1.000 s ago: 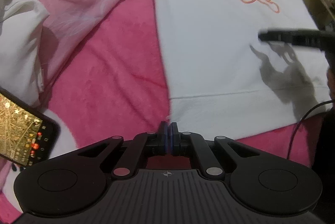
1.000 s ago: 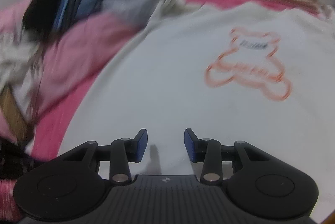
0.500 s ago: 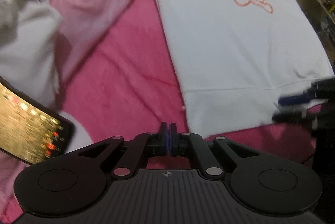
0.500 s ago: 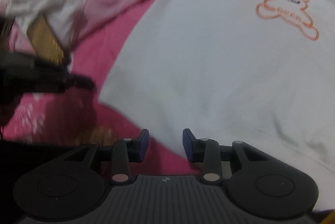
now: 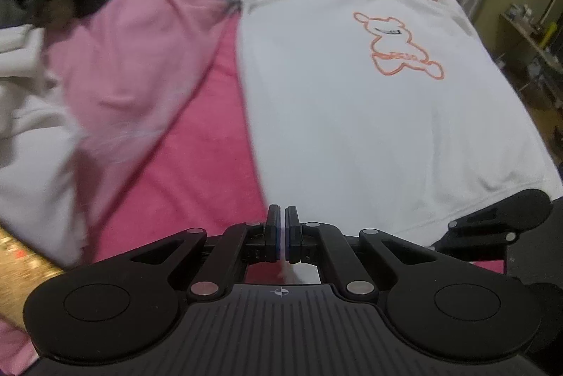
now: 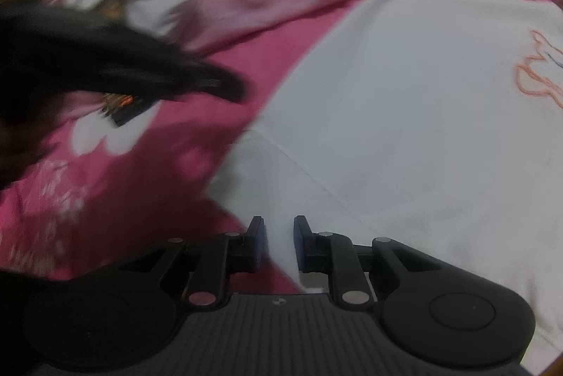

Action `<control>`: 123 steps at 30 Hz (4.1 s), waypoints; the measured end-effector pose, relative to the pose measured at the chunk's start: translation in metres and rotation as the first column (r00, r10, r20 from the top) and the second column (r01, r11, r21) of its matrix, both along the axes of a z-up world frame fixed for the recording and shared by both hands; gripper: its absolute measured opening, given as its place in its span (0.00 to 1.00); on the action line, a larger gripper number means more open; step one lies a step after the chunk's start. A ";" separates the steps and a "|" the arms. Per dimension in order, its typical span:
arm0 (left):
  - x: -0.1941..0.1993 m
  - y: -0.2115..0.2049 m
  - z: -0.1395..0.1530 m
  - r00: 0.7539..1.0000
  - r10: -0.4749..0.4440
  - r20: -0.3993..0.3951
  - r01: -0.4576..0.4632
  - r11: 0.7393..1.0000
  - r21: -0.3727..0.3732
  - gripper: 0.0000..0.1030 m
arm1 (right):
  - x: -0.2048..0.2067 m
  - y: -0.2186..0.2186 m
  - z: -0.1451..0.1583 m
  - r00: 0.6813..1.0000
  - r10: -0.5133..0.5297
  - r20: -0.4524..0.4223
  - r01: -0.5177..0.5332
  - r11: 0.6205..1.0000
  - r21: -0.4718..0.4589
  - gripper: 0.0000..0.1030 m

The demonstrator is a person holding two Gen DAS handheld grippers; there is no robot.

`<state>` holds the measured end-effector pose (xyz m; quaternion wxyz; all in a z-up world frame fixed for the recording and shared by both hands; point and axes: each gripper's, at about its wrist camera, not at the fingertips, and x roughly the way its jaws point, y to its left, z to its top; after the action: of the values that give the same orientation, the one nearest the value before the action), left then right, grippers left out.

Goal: Fold clothes

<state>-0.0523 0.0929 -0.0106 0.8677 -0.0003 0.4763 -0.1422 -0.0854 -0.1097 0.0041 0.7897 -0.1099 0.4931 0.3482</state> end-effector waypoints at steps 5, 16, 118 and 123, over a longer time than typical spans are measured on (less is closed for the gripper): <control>0.007 -0.005 -0.002 1.000 -0.002 0.021 0.002 1.000 0.013 0.01 | 0.069 -0.033 0.010 0.955 -0.283 0.091 0.283 0.959 0.018 0.19; 0.009 0.018 0.008 0.996 0.078 0.046 -0.079 0.997 0.016 0.01 | 0.047 0.042 -0.018 0.984 -0.122 0.130 0.115 0.992 0.059 0.20; 0.250 -0.127 0.019 0.952 -0.068 0.297 0.039 0.994 0.104 0.40 | 0.094 -0.227 -0.017 0.557 -0.830 0.012 0.781 0.529 0.332 0.29; 0.281 -0.133 -0.004 0.928 -0.115 0.353 0.079 0.990 0.114 0.39 | 0.107 -0.216 -0.032 0.619 -0.785 0.019 0.743 0.592 0.312 0.29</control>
<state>0.2284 -0.0402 -0.0146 0.9310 0.0914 0.3156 -0.1592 0.0220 -0.3254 -0.0279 0.9049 0.1965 0.3763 0.0298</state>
